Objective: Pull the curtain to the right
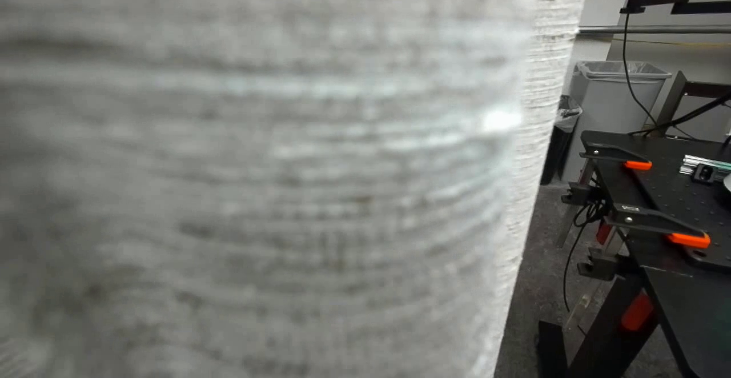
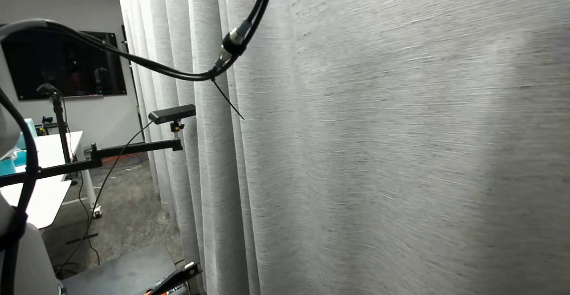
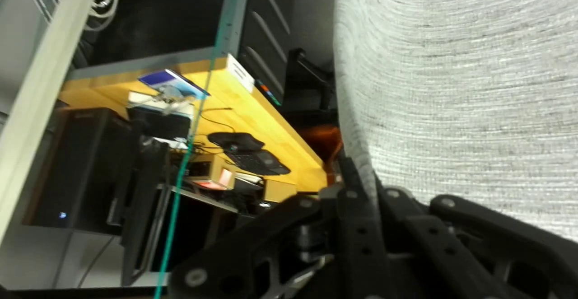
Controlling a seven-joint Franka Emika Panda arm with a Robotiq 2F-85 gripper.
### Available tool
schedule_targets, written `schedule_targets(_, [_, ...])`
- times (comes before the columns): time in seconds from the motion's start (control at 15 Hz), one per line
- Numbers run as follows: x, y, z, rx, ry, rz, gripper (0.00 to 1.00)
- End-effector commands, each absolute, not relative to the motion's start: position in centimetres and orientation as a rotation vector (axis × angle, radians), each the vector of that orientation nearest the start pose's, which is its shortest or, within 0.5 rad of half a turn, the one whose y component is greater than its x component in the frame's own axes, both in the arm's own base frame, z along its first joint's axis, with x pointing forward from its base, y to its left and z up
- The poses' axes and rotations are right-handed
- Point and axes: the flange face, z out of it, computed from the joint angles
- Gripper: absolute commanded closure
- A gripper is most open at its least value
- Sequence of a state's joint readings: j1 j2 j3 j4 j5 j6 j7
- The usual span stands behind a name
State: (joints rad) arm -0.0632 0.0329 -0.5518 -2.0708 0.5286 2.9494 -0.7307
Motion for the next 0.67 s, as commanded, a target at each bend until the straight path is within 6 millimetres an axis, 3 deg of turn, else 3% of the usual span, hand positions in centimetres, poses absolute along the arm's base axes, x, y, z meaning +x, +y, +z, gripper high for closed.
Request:
schedule_targets(0.0, [45.9, -44.5, 47.9, -3.145, 0.831, -1.318, 0.99])
schedule_targets(0.13, [45.3, -46.9, 47.7, -3.161, 0.947, -1.322, 0.99])
schedule_targets(0.33, [46.2, -48.0, 46.8, -3.165, 1.098, -1.317, 0.99])
schedule_targets(0.6, [46.8, -50.3, 47.9, -3.115, 1.316, -1.363, 0.99])
